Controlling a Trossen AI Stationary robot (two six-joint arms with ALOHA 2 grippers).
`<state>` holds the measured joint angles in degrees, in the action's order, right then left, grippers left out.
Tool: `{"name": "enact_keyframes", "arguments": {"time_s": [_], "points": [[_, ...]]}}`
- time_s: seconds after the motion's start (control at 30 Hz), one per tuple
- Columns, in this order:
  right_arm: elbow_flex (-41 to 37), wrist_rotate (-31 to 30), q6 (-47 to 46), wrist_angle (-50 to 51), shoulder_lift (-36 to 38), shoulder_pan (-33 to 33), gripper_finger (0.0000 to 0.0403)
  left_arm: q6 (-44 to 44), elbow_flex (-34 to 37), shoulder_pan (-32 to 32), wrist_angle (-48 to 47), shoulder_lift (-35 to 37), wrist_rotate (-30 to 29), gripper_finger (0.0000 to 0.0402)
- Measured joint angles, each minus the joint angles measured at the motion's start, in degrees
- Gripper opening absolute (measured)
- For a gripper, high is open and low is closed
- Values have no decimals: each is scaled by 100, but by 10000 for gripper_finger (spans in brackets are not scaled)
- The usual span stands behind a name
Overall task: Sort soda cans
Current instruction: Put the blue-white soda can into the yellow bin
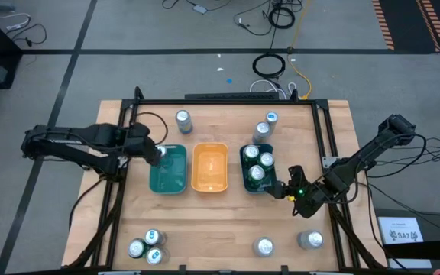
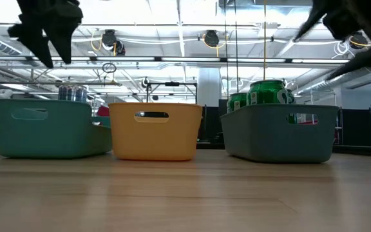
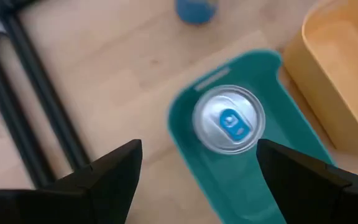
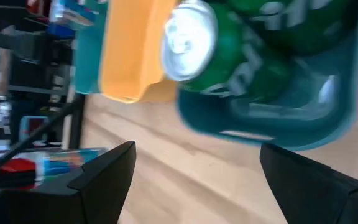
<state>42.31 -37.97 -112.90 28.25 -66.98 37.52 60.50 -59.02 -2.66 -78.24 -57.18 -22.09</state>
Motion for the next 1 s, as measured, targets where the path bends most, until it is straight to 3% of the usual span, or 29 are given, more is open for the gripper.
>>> {"name": "enact_keyframes", "arguments": {"time_s": [0.27, 0.4, 0.5, 0.67, 0.73, 0.87, 1.0], "points": [[1636, -648, 1124, 1039, -26, -161, 336, -1024, -426, 7, -181, 117, -394, 327], [2654, -915, 2457, 1368, -261, -711, 336, -1378, -431, 7, -174, 110, -599, 327], [3316, -869, 4066, 1099, -645, -1404, 336, -1492, -431, 7, -173, 106, -750, 327], [4269, -49, 7274, -121, -1620, -2676, 336, -1485, -431, 7, -172, 108, -798, 327], [4722, 337, 8053, -533, -2075, -3161, 336, -1459, -431, 28, -172, 138, -797, 327], [5821, 1398, 8604, -634, -3160, -4016, 336, -1439, -404, 145, -157, 313, -797, 327], [7045, 2056, 8830, -158, -4362, -4606, 336, -1437, -309, 218, -167, 598, -794, 327]]}}
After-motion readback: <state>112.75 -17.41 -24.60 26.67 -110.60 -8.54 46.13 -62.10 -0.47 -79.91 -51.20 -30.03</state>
